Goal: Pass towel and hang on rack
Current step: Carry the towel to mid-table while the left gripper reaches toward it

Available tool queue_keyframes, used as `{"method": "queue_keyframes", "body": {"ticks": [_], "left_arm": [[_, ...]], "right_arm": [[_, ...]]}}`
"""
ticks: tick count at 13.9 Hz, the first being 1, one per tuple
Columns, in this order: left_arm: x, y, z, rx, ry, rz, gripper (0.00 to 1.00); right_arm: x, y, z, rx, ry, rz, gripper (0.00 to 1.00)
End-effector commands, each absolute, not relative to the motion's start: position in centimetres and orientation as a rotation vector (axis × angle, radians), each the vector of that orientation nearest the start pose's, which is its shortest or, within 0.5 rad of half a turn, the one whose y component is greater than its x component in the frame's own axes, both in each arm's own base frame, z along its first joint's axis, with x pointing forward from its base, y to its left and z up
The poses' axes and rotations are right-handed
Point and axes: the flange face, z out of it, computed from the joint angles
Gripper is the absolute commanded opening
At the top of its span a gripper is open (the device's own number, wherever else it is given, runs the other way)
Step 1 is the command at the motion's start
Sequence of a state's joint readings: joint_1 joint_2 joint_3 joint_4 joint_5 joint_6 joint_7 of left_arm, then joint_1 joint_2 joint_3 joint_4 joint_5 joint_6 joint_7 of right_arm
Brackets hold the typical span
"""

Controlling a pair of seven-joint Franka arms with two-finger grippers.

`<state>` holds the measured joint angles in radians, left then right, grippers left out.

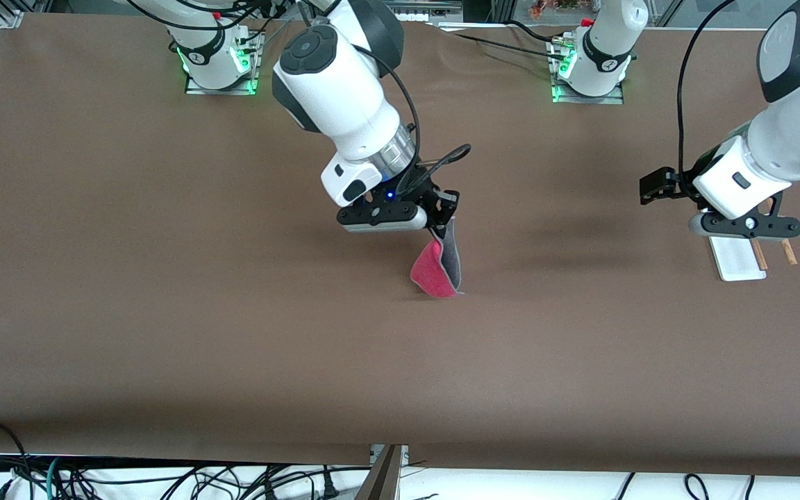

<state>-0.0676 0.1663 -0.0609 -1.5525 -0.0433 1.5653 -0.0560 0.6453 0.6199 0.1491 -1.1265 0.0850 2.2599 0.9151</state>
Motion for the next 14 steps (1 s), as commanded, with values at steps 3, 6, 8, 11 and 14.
{"method": "queue_keyframes", "body": {"ticks": [3,6,8,11,14], "left_arm": [[61.6,-10.4,49.5,-3.358,0.271,0.237,1.00],[62.8,-14.6,46.2,-3.424,0.465,0.162,1.00],[63.3,-17.3,43.6,-3.464,0.645,0.060,1.00],[63.4,-20.3,39.1,-3.450,0.924,-0.148,1.00],[63.6,-23.1,36.1,-3.341,1.196,-0.258,1.00]], "right_arm": [[54.8,54.7,52.2,-2.555,0.342,-0.281,0.00],[53.9,55.6,52.2,-2.551,0.342,-0.270,0.00],[53.5,55.9,52.3,-2.543,0.373,-0.257,0.00],[53.1,56.4,52.4,-2.535,0.368,-0.263,0.00],[53.1,56.4,52.3,-2.536,0.368,-0.262,0.00]]}}
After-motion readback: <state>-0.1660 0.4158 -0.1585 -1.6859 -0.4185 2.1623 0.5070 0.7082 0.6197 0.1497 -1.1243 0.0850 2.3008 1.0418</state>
